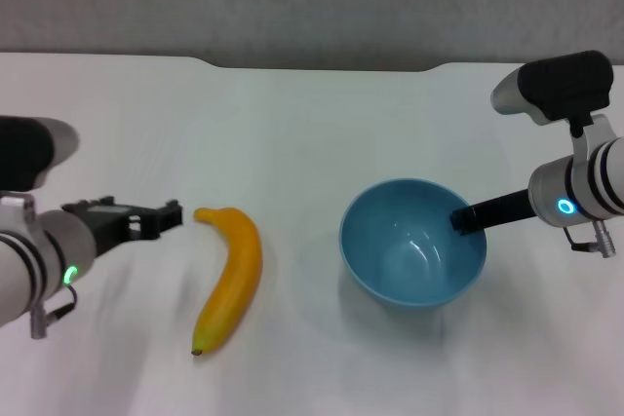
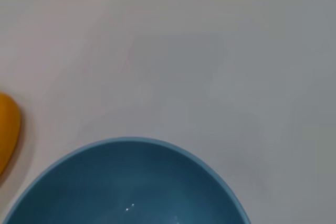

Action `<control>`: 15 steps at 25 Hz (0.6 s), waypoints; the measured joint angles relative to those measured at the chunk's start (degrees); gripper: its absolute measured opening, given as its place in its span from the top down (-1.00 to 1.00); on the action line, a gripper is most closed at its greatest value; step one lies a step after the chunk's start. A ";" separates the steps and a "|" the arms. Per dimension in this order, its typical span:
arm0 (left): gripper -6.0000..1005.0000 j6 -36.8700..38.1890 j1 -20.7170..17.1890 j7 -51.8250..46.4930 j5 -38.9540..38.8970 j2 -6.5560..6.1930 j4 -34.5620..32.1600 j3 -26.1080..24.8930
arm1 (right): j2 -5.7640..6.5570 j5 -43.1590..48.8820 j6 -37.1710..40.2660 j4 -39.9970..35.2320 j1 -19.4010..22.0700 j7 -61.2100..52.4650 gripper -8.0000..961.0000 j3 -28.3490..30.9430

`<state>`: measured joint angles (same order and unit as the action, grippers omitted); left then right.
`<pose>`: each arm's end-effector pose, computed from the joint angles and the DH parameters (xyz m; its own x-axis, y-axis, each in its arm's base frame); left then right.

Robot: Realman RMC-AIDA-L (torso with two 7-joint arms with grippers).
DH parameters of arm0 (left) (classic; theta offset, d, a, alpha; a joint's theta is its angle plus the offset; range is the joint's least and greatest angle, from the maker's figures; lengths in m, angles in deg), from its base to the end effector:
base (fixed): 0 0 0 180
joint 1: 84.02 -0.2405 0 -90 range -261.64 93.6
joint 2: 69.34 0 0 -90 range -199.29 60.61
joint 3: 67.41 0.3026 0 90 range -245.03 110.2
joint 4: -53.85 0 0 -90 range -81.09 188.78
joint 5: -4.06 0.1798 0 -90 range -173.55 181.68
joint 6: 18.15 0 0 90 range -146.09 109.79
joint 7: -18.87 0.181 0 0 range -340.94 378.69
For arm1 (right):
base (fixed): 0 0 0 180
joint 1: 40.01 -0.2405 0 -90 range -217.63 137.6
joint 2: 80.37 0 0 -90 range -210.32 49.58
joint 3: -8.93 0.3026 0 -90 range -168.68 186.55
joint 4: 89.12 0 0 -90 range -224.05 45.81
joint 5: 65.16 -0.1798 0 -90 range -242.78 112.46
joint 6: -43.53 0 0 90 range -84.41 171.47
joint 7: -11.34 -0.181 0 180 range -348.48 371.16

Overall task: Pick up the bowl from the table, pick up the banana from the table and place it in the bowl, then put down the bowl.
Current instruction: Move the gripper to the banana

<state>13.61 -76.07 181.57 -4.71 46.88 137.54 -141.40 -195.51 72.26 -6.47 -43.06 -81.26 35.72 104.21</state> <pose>-0.2975 0.3494 -0.0428 0.6074 0.5970 0.5240 0.7306 -0.1609 -0.6636 0.2710 0.4378 -0.0793 0.6080 -0.7738 -0.1777 -0.7180 -0.4403 -0.5391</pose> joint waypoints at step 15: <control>-0.66 7.14 5.86 0.08 -3.99 0.17 -1.43 5.43 | 0.21 -2.08 0.68 2.05 1.43 0.06 0.91 0.53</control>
<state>20.75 -70.21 181.65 -8.70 47.05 136.11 -135.98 -195.30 70.18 -5.79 -41.01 -79.83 35.78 104.74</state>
